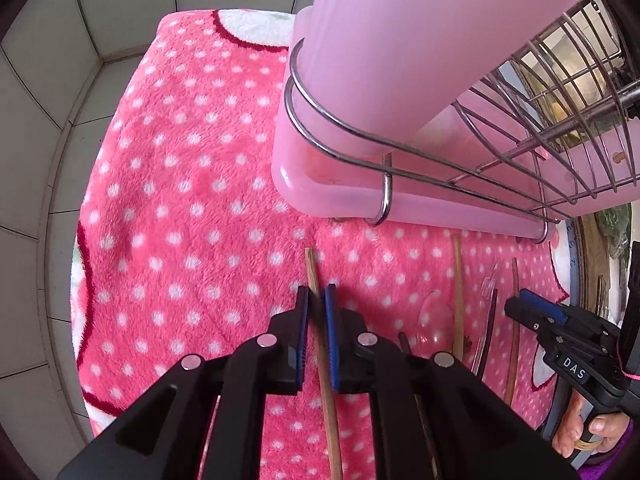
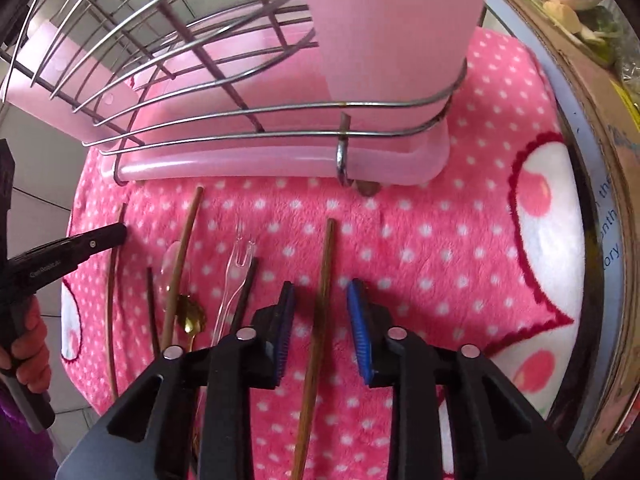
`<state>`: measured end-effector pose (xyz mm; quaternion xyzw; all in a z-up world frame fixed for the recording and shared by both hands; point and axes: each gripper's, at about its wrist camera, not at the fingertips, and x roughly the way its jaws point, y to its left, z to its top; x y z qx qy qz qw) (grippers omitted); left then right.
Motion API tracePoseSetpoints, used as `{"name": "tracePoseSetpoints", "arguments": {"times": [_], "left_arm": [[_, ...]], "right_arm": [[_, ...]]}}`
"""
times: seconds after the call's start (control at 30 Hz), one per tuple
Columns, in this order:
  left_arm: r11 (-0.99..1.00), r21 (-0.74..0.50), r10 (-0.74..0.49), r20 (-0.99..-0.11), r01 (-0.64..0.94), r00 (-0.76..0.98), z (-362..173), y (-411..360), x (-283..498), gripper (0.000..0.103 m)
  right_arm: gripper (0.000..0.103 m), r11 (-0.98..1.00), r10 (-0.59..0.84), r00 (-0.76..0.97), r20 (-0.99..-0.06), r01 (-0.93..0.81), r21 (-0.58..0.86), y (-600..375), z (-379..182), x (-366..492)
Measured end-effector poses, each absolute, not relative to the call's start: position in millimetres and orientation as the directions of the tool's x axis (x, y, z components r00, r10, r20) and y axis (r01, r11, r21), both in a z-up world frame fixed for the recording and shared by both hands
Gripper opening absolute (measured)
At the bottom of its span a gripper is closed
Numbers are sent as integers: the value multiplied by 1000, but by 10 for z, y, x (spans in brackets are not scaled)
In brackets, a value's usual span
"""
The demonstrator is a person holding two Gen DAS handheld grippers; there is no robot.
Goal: Organize utensils
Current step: 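Grasp a wooden chopstick with the left tool while the right tool grasps another chopstick, then carry the chopstick to the pink cup with the left tool while the right tool carries its chopstick there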
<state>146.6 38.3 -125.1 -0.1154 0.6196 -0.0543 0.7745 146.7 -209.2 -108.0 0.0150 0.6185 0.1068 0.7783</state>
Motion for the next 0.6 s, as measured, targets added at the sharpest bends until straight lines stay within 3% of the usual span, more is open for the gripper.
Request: {"name": "tracePoseSetpoints", "arguments": {"times": [0.13,0.6], "left_arm": [[971,-238,-222,-945,-39,241,-1226,310,1438,6],[926,-377,-330,-829,-14,451,-576,452,975,4]], "right_arm": [[6,970,233,238,-943,-126,208,-2162,-1078,1412],[6,913,405,479,-779,-160,375,-2573,-337,886]]}}
